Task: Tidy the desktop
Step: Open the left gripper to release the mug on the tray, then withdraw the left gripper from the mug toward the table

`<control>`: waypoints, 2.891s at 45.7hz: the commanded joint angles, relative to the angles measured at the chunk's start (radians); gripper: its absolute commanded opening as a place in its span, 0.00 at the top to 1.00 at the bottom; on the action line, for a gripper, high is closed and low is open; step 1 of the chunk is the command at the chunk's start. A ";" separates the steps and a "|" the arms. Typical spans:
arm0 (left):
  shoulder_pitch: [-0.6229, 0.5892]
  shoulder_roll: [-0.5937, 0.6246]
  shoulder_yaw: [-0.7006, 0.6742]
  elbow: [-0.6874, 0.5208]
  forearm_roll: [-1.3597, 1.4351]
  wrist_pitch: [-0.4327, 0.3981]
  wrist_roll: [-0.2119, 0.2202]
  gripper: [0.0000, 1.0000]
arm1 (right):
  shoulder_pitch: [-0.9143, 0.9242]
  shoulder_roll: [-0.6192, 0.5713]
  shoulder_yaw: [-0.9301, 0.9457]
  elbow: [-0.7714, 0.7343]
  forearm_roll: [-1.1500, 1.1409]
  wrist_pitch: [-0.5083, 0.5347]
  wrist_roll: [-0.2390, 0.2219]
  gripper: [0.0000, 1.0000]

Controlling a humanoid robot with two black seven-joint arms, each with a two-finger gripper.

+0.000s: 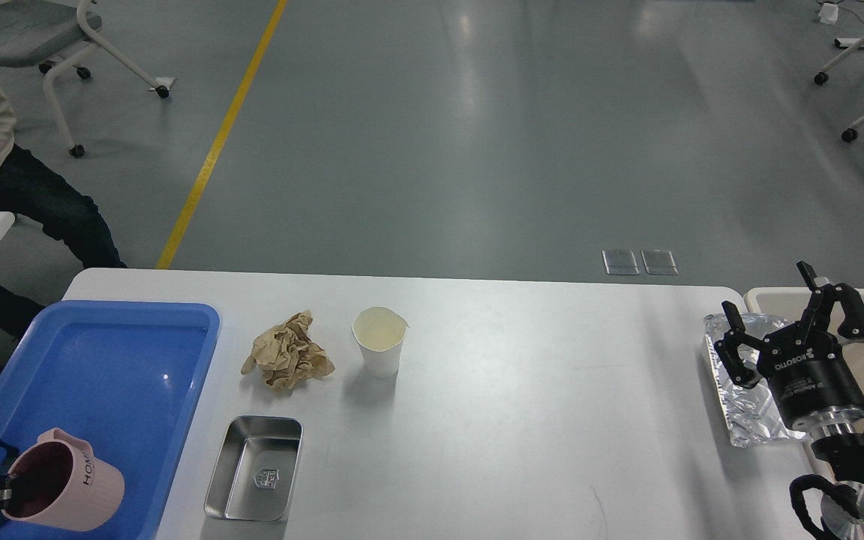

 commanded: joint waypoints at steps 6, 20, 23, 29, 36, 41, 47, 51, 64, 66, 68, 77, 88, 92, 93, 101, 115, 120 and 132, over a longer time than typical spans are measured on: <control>0.025 -0.056 -0.002 0.071 -0.001 0.045 0.000 0.97 | -0.001 0.001 0.004 -0.002 0.001 0.003 0.000 0.00; 0.041 -0.156 -0.001 0.170 -0.010 0.053 0.001 0.97 | -0.008 0.002 0.009 -0.002 0.000 0.001 0.000 0.00; 0.060 -0.170 -0.004 0.177 -0.010 0.054 0.001 0.97 | -0.008 0.002 0.009 -0.002 0.000 0.003 0.000 0.00; 0.071 -0.188 -0.004 0.201 -0.007 0.058 0.003 0.97 | -0.008 0.002 0.009 -0.004 0.000 0.003 0.000 0.00; 0.089 -0.205 -0.004 0.223 -0.004 0.058 0.003 0.97 | -0.009 0.002 0.009 -0.004 0.000 0.003 0.002 0.00; 0.092 -0.208 -0.004 0.227 -0.001 0.058 0.003 0.97 | -0.011 0.002 0.009 -0.004 0.000 0.003 0.002 0.00; 0.127 -0.236 -0.011 0.233 -0.004 0.079 0.003 0.94 | -0.011 0.004 0.009 -0.004 0.000 0.003 0.002 0.00; 0.135 -0.239 -0.011 0.236 -0.007 0.091 0.003 0.78 | -0.011 0.002 0.009 -0.004 0.001 0.003 0.002 0.00; 0.127 -0.228 -0.014 0.230 -0.056 0.084 -0.011 0.14 | -0.006 0.001 0.012 -0.002 0.001 0.003 0.000 0.00; 0.127 -0.227 -0.014 0.229 -0.056 0.084 -0.021 0.14 | -0.008 0.002 0.012 -0.004 0.001 0.003 0.002 0.00; 0.129 -0.223 -0.014 0.226 -0.056 0.084 -0.034 0.14 | -0.011 0.002 0.010 -0.002 0.001 0.003 0.002 0.00; 0.120 -0.171 -0.016 0.209 -0.054 0.079 -0.068 0.14 | -0.003 0.002 0.010 -0.004 0.000 0.003 0.000 0.00; 0.117 -0.107 -0.065 0.141 -0.054 0.061 -0.081 0.14 | 0.002 0.002 0.009 -0.004 0.000 0.003 0.000 0.00; 0.115 -0.087 -0.109 0.121 -0.053 0.059 -0.083 0.14 | 0.002 0.001 0.009 -0.004 0.000 0.003 0.000 0.00; 0.115 -0.081 -0.123 0.117 -0.053 0.058 -0.083 0.14 | 0.002 0.001 0.009 -0.004 0.001 0.003 0.000 0.00; 0.112 -0.046 -0.221 0.075 -0.054 0.016 -0.081 0.14 | 0.002 0.001 0.009 -0.004 0.001 0.003 0.000 0.00; 0.043 0.056 -0.338 -0.001 -0.054 -0.117 -0.074 0.14 | 0.000 0.001 0.009 -0.004 0.000 0.003 0.000 0.00; 0.005 0.074 -0.392 -0.043 -0.059 -0.140 -0.072 0.14 | 0.000 0.001 0.009 -0.004 0.001 0.003 0.000 0.00; -0.002 0.106 -0.464 -0.126 -0.067 -0.127 -0.064 0.14 | 0.000 0.001 0.009 -0.004 0.001 0.003 0.000 0.00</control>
